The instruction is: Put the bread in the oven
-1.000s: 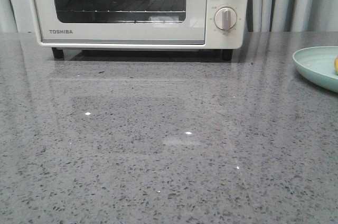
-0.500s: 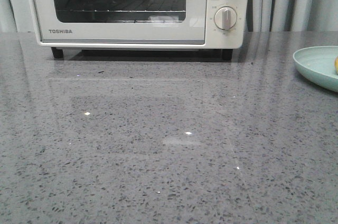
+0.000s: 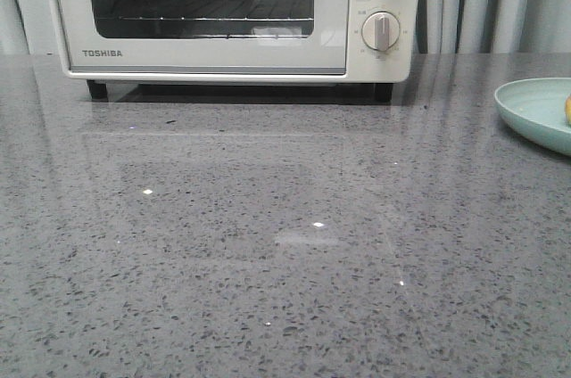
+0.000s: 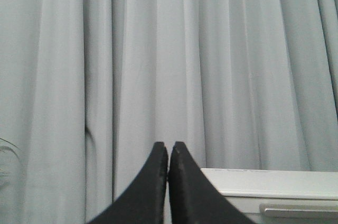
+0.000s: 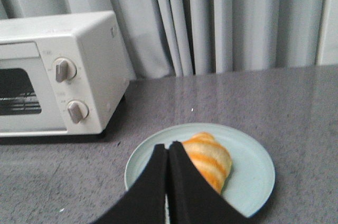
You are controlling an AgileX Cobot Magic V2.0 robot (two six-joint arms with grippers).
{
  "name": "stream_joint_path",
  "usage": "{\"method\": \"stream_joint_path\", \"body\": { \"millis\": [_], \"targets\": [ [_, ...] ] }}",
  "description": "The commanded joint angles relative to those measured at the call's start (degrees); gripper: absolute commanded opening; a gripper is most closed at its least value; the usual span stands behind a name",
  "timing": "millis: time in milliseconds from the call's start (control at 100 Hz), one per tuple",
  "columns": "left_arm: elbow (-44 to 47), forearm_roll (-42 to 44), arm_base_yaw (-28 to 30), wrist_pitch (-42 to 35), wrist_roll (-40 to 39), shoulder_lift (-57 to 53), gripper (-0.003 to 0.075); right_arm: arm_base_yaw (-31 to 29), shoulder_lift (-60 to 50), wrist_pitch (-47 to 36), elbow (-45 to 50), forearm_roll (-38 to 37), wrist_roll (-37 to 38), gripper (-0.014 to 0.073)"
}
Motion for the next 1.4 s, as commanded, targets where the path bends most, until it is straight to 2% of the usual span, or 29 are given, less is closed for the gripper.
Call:
{"method": "stream_joint_path", "body": {
  "millis": [0,180,300,680,820,1110,1389],
  "targets": [
    [-4.41,-0.67,0.07,-1.35,-1.89,4.27,-0.0022,-0.28,4.27,2.09,-4.74,2.39,0.25,-0.0075],
    [-9.16,-0.74,-0.19,-0.92,-3.72,11.47,-0.0021,-0.28,11.14,7.78,-10.69,3.9,0.25,-0.0075],
    [-12.21,-1.96,-2.59,-0.79,-3.81,16.81,-0.0021,-0.28,15.29,10.1,-14.53,3.9,0.25,-0.0075],
    [-23.19,-1.84,-18.61,-2.61,-3.74,37.84,-0.0021,-0.28,24.84,15.66,-22.32,3.9,0.25,-0.0075],
    [-28.93,-1.84,-22.26,-2.51,-3.74,46.43,-0.0021,-0.28,27.85,18.06,-24.36,3.9,0.25,-0.0075],
    [-39.01,-4.24,-22.9,0.56,-3.74,61.41,-0.0021,-0.28,28.46,17.98,-24.58,3.9,0.25,-0.0075],
    [-43.15,-4.7,-23.42,0.1,-3.74,68.73,-0.0021,-0.18,28.46,17.98,-24.58,3.9,0.25,-0.0075]
  ]
}}
